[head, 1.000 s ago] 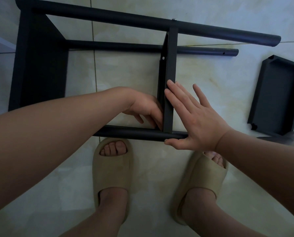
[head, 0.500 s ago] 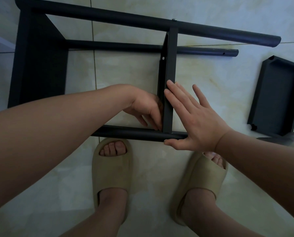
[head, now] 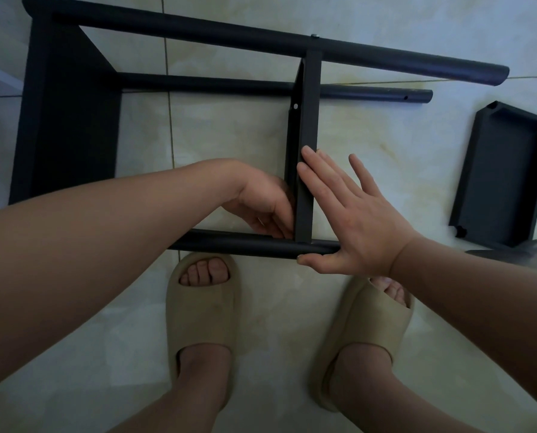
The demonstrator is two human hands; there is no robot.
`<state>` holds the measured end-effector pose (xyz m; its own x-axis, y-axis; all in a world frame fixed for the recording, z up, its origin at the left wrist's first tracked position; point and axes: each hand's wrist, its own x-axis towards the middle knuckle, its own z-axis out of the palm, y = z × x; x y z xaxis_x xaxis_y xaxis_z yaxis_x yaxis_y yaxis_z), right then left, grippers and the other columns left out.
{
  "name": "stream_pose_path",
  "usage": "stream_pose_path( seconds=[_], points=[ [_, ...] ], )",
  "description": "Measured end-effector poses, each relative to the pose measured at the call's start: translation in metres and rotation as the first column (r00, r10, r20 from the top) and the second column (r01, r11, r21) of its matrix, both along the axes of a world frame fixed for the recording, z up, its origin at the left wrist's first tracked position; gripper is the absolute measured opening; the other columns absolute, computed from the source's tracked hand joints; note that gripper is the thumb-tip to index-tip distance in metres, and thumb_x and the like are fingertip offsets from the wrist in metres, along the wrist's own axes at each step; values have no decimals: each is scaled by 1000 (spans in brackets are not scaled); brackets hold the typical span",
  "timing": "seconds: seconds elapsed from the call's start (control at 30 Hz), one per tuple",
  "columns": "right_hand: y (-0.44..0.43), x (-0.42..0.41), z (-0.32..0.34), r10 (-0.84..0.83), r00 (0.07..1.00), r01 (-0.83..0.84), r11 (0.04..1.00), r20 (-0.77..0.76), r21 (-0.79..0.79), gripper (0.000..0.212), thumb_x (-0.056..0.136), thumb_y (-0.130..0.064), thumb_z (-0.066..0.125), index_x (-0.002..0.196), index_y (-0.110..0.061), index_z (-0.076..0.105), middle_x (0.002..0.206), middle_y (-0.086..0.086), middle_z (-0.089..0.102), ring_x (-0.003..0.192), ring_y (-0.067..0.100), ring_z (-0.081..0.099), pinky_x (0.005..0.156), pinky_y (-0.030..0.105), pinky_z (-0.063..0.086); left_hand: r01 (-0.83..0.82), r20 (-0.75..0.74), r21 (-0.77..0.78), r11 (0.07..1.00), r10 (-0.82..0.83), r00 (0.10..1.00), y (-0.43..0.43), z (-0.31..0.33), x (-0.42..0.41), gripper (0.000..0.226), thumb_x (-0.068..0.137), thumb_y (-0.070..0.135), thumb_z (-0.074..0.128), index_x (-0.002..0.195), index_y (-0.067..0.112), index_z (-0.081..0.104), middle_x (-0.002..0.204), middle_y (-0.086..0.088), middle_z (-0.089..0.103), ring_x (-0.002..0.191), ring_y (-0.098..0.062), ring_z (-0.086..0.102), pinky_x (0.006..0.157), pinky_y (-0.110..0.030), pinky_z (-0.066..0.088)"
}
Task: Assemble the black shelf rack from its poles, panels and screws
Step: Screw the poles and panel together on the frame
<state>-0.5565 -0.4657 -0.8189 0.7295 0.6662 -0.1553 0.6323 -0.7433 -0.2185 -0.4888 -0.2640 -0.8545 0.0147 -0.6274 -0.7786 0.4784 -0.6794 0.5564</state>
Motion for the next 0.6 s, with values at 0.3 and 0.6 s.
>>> stream_pose_path(
  seconds=[0.3, 0.6],
  points=[
    [1, 0, 1, 1, 1000, -1, 1000, -19, -18, 114, 81, -80, 44, 162, -7, 11, 171, 10, 1, 158, 25, 5, 125, 59, 11, -29, 27, 3, 1000, 29, 999, 3, 1, 3, 19, 88, 2, 68, 101, 15, 72, 100, -5, 73, 93, -17, 69, 79, -24, 55],
    [1, 0, 2, 0, 1000, 0, 1000, -17, -10, 114, 81, -80, 43, 162, -6, 13, 171, 11, 3, 158, 26, 6, 125, 59, 11, -32, 16, 22, 999, 31, 999, 3, -2, -3, 12, 92, 11, 65, 96, 17, 74, 93, 0, 77, 88, -13, 73, 78, -25, 54]
  ],
)
